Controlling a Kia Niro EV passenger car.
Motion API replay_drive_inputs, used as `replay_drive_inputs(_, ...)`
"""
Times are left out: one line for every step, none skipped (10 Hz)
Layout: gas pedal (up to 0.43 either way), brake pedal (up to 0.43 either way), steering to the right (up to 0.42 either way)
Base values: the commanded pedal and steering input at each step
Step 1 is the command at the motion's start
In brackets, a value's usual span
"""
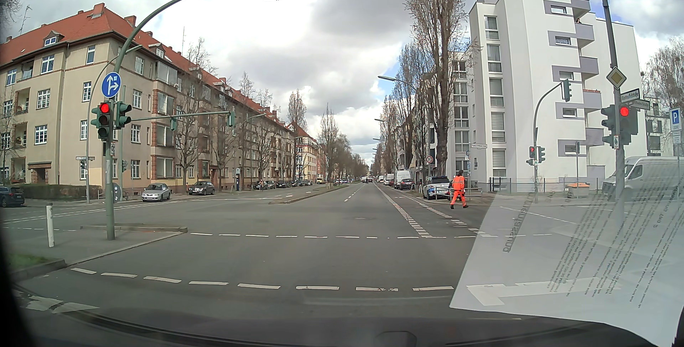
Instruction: Follow the waypoints while adhering to traffic rules and regulations
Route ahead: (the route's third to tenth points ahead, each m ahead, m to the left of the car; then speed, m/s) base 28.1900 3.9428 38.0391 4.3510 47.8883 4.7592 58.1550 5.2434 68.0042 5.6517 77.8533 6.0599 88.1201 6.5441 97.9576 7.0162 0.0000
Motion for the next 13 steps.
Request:
replay_drive_inputs(0.000,0.439,-0.015)
replay_drive_inputs(0.000,0.439,-0.015)
replay_drive_inputs(0.000,0.439,-0.015)
replay_drive_inputs(0.000,0.439,-0.015)
replay_drive_inputs(0.000,0.439,-0.015)
replay_drive_inputs(0.000,0.439,-0.015)
replay_drive_inputs(0.000,0.439,-0.015)
replay_drive_inputs(0.000,0.439,-0.015)
replay_drive_inputs(0.000,0.439,-0.015)
replay_drive_inputs(0.000,0.439,-0.015)
replay_drive_inputs(0.000,0.439,-0.015)
replay_drive_inputs(0.000,0.439,-0.015)
replay_drive_inputs(0.000,0.439,-0.015)
